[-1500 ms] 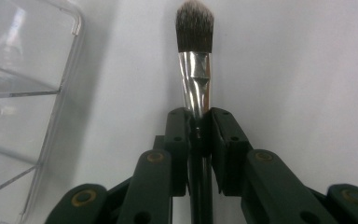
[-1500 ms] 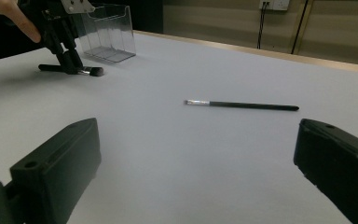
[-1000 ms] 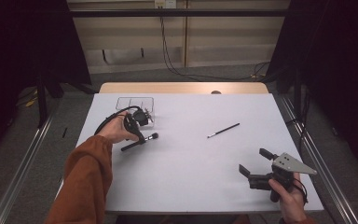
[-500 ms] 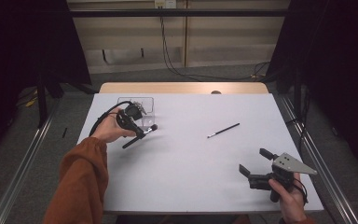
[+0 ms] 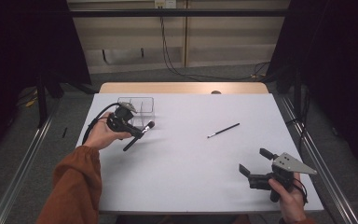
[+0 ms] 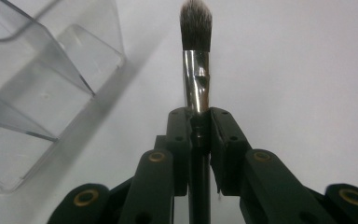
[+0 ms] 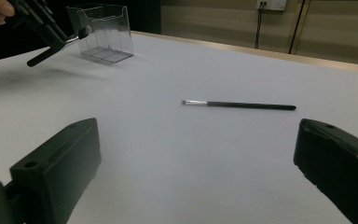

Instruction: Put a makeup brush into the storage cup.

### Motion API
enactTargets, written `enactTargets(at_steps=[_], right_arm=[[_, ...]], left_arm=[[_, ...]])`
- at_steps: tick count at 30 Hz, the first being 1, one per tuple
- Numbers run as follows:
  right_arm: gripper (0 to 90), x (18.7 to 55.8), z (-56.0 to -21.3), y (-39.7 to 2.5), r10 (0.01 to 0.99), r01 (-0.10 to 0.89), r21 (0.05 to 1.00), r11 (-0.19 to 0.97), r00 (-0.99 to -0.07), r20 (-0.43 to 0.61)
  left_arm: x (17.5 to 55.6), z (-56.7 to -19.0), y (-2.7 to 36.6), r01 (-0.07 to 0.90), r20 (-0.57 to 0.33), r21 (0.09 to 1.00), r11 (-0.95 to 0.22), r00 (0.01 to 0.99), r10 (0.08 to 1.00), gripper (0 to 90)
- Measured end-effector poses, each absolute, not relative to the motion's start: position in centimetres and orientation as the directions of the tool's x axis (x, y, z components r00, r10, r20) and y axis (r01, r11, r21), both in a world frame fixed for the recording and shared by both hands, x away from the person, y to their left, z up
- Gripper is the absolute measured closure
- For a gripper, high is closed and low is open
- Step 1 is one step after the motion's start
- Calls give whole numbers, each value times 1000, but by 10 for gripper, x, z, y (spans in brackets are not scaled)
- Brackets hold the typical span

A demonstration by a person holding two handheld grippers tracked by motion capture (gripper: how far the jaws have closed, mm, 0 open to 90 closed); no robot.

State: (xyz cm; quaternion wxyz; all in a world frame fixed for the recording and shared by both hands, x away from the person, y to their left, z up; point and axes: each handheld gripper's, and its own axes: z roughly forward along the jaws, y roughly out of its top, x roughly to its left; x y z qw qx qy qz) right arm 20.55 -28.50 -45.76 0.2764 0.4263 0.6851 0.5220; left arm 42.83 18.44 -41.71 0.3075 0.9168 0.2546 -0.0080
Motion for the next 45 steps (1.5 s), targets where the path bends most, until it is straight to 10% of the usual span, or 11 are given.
enactTargets(at_steps=[45], right_arm=[[1, 206, -458, -285, 873, 294, 951, 94, -484, 64]], left_arm=[[390, -420, 192, 342, -141, 899, -274, 818, 558, 789]])
